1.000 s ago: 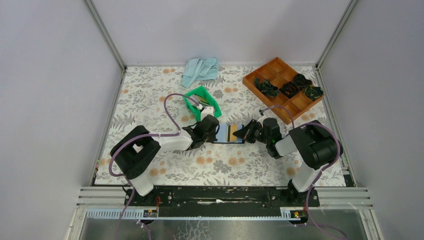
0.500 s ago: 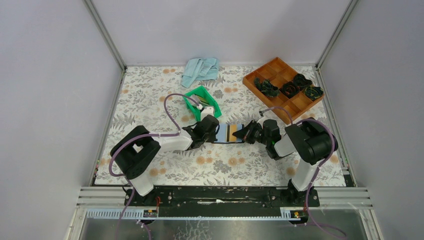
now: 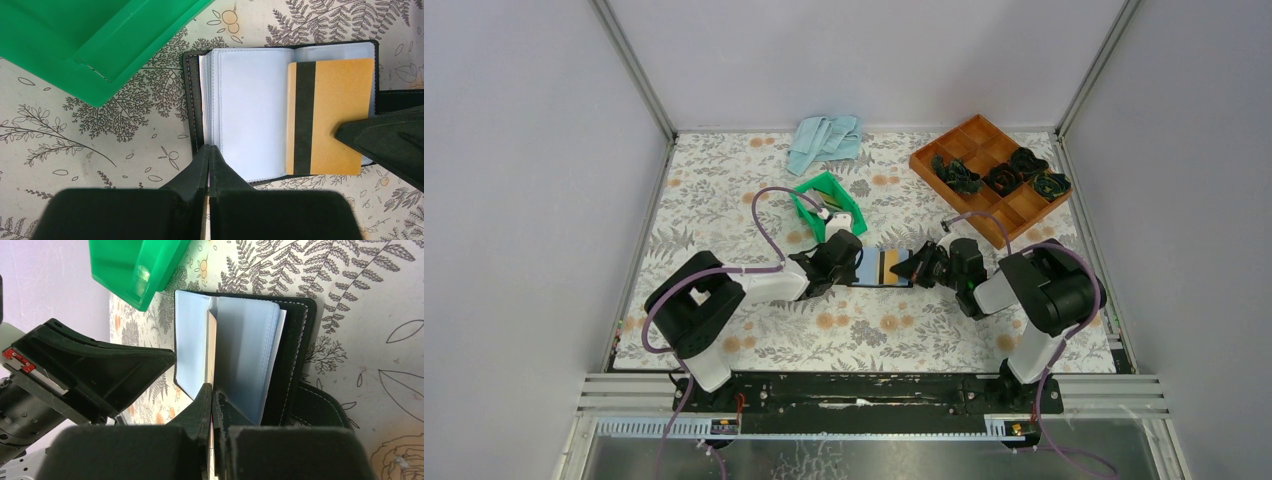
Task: Put the credit cards into the card holder
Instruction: Insert the credit card into the card holder, then close the card holder at the center of the board.
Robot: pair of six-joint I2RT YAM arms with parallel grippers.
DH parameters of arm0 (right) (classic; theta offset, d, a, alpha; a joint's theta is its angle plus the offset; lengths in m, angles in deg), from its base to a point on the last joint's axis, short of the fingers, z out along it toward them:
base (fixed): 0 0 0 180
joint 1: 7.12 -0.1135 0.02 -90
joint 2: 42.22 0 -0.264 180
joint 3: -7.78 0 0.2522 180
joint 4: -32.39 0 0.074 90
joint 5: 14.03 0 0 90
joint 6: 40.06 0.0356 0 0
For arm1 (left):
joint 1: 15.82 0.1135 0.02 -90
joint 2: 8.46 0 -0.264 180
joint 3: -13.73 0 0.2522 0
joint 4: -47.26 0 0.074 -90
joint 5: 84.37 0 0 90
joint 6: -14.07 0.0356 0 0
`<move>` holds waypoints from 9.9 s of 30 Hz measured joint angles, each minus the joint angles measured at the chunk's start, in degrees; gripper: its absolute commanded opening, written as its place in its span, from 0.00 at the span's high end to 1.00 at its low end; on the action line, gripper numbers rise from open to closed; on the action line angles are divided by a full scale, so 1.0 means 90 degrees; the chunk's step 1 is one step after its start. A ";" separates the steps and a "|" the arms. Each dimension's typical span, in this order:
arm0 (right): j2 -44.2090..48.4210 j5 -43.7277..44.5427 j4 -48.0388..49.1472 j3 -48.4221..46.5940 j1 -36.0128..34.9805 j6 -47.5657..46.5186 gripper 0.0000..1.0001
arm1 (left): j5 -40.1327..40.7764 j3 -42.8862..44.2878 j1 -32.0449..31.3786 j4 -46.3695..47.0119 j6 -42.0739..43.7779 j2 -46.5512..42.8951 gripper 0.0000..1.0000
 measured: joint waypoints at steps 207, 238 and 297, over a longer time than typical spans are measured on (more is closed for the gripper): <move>0.3099 0.3009 -0.4777 -0.0209 -0.1297 -0.1598 0.48 | 0.0107 0.0046 -0.0085 -0.0036 0.0046 0.0134 1.00; 0.2205 0.2429 -0.2550 0.0442 -0.0610 -0.0787 0.46 | 0.0126 0.0085 -0.0085 0.0124 0.0046 0.0233 1.00; 0.1277 0.2106 0.0287 0.1103 -0.0578 -0.0163 1.00 | 0.0151 0.0112 -0.0085 0.0214 0.0027 0.0282 0.89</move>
